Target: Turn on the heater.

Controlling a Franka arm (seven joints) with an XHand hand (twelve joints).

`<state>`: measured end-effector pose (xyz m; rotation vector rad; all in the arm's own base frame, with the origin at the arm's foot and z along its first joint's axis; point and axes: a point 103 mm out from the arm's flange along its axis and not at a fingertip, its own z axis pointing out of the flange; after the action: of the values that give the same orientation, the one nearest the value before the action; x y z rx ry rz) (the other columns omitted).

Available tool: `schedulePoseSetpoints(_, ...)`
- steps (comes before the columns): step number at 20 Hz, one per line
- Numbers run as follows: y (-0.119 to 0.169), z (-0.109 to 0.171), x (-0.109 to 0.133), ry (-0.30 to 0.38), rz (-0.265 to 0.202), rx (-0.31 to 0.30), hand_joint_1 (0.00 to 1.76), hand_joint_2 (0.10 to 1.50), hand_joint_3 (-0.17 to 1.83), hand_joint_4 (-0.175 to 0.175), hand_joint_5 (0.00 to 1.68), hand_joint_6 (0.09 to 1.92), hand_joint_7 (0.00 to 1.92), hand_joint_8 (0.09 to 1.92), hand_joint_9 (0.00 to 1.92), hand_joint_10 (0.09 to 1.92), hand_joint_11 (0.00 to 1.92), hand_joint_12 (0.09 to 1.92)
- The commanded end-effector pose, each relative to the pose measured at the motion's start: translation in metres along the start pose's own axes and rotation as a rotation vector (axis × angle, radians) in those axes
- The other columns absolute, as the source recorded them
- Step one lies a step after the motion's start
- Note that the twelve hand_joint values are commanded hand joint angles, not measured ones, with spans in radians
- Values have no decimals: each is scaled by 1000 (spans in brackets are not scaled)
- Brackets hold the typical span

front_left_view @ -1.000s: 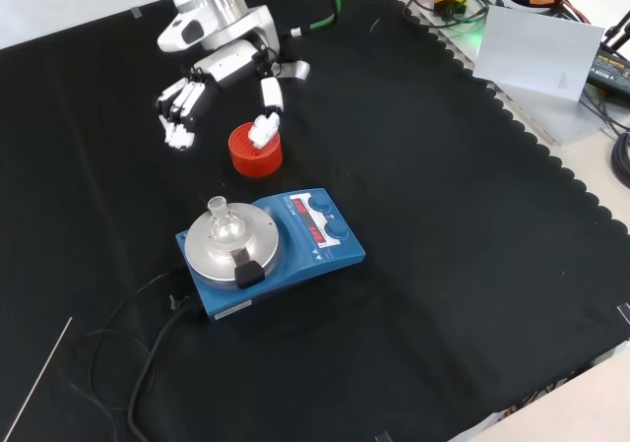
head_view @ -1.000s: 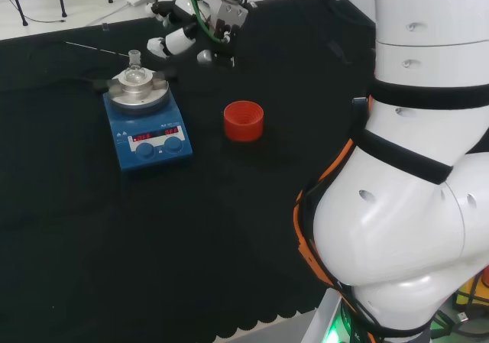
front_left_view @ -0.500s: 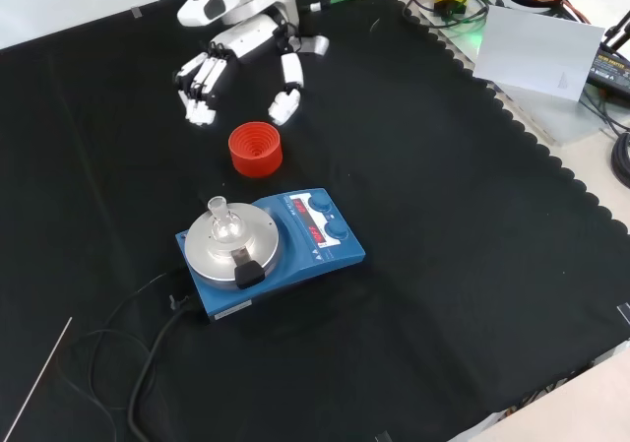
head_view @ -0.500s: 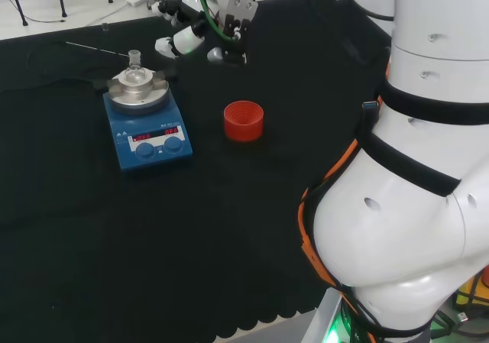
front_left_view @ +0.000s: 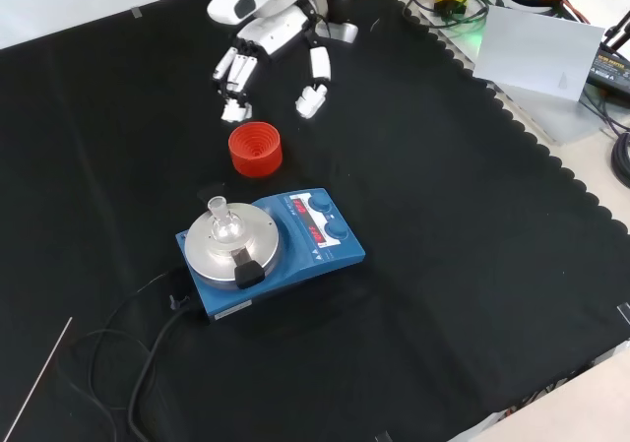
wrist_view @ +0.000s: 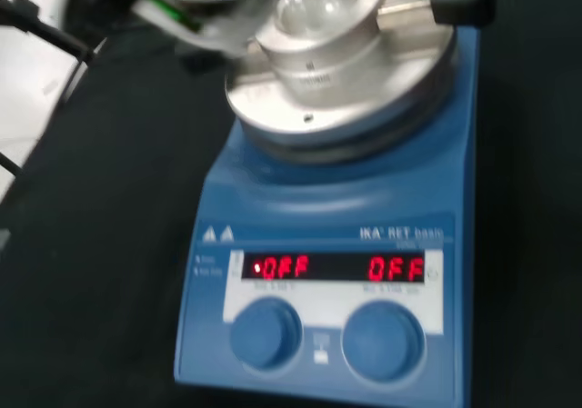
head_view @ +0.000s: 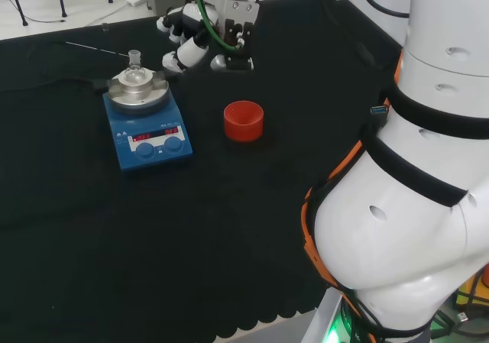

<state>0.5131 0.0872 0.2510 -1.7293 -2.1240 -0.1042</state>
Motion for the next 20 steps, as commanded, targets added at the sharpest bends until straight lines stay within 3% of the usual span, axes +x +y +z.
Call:
schedulePoseSetpoints(1,-19,8,21,-77,51,94,1062,571,768,25,444,87,671,669,905,568,588,1265)
schedulePoseSetpoints(4,-18,9,29,-119,55,118,1121,584,770,4,456,87,923,784,1131,589,909,1110)
schedulePoseSetpoints(7,-15,8,35,-160,52,132,1171,605,743,-24,472,87,1158,1049,1362,765,1350,907)
schedulePoseSetpoints(9,-14,7,39,-175,48,129,1187,612,732,-40,520,87,1308,1192,1513,873,1546,882)
schedulePoseSetpoints(13,-12,7,49,-233,34,155,1268,619,769,-65,618,173,1600,1497,1824,1187,1833,1172)
schedulePoseSetpoints(16,-12,10,55,-279,19,220,1487,557,1102,-70,488,584,1771,1750,1909,1479,1828,1420)
schedulePoseSetpoints(18,-13,12,59,-297,5,273,1576,502,1257,-68,418,672,1809,1838,1918,1597,1803,1490)
schedulePoseSetpoints(20,-14,14,64,-326,-7,318,1613,463,1342,-65,375,633,1830,1871,1920,1653,1801,1511)
